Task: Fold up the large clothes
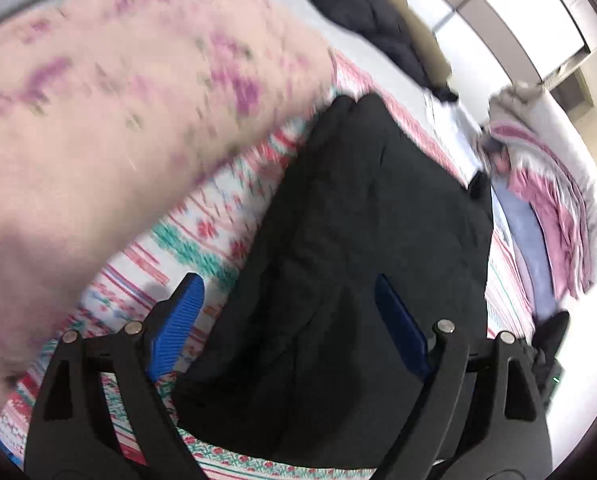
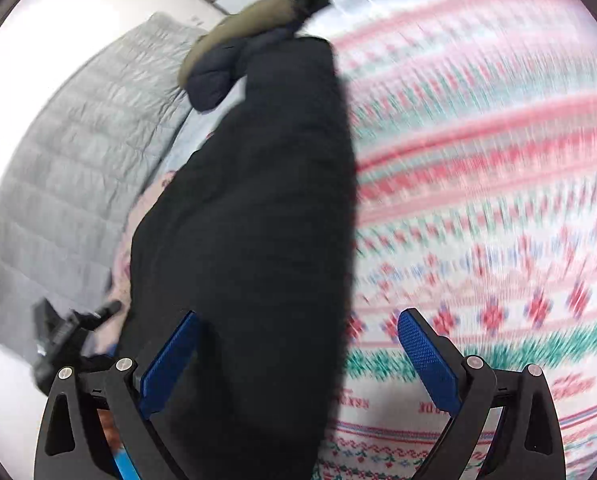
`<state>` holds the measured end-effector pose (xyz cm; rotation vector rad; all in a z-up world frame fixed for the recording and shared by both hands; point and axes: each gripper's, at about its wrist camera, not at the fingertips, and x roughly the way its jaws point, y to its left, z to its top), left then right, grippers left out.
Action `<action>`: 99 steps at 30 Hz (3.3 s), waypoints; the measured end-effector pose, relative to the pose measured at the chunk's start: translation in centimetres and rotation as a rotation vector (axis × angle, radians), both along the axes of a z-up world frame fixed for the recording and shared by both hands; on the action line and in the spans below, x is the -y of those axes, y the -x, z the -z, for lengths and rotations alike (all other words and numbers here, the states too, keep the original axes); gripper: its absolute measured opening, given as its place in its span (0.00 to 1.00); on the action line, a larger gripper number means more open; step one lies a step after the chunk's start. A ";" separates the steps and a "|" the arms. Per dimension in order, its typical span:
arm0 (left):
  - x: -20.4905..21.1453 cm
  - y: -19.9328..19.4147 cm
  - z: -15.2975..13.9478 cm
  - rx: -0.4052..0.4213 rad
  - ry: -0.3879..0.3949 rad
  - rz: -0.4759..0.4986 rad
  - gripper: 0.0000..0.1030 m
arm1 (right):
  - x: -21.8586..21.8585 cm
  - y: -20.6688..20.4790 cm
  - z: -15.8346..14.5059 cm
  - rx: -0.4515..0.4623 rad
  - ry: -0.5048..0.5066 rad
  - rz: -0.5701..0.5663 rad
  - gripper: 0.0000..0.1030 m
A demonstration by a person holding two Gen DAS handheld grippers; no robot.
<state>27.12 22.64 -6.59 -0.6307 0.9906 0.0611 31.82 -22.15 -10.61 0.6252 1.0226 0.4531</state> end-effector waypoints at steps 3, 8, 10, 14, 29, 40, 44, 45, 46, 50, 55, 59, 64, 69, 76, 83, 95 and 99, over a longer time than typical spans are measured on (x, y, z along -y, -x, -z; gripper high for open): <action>0.2 -0.6 1.7 -0.051 0.067 0.035 0.84 | 1.0 -0.2 1.3 -0.047 -0.120 0.006 0.97; -0.3 -0.4 2.7 -0.067 0.125 0.025 0.87 | 1.0 -0.5 1.4 -0.035 -0.186 -0.026 0.98; -0.4 -0.2 2.8 -0.069 0.139 0.027 0.87 | 0.5 -0.6 1.4 -0.028 -0.197 -0.035 0.98; -0.1 -0.3 3.0 -0.076 0.120 0.040 0.89 | -0.7 -0.9 1.4 -0.035 -0.205 -0.059 0.98; 1.0 -0.3 3.2 -0.063 0.055 0.074 0.92 | -2.3 -0.8 2.6 -0.060 -0.241 -0.046 0.98; 2.6 -0.1 2.6 -0.042 -0.075 0.089 0.93 | -3.5 -0.7 2.6 -0.034 -0.225 -0.058 0.98; 2.7 -0.2 2.7 -0.041 -0.077 0.090 0.93 | -3.5 -0.8 2.6 -0.029 -0.223 -0.056 0.98; 2.6 -0.3 2.8 -0.040 -0.073 0.090 0.93 | -3.5 -0.7 2.6 -0.027 -0.220 -0.056 0.98; 2.6 -0.3 2.8 -0.038 -0.070 0.091 0.93 | -3.4 -0.7 2.7 -0.024 -0.218 -0.056 0.98; 2.7 -0.2 2.9 -0.026 -0.062 0.081 0.87 | -4.1 -0.6 2.4 0.005 -0.181 -0.068 0.96; 3.8 0.5 1.9 0.016 -0.113 0.080 0.62 | -4.9 0.0 0.9 0.068 -0.042 -0.083 0.75; 4.1 1.2 0.6 0.063 -0.109 0.072 0.39 | -6.5 1.2 -1.7 0.170 0.096 -0.097 0.60; 5.1 1.9 -1.5 0.130 -0.114 0.098 0.33 | -7.8 2.8 -5.0 0.304 0.227 -0.101 0.54; 6.2 2.1 -3.9 0.216 -0.087 0.133 0.32 | -8.1 4.7 -7.4 0.409 0.317 -0.079 0.52; 5.8 2.4 -7.2 0.271 -0.039 0.194 0.31 | -11.0 9.1 -12.5 0.593 0.463 -0.054 0.49; 1.7 4.9 -17.2 0.416 -0.137 0.208 0.31 | -15.4 12.5 -19.6 0.771 0.411 -0.032 0.47; -20.0 8.9 -22.3 0.392 -0.375 0.022 0.39 | -31.6 15.0 -17.5 0.701 -0.123 -0.095 0.48; -29.4 5.6 -10.1 0.088 -0.331 -0.127 0.43 | -38.1 10.9 -6.6 0.329 -0.107 -0.244 0.55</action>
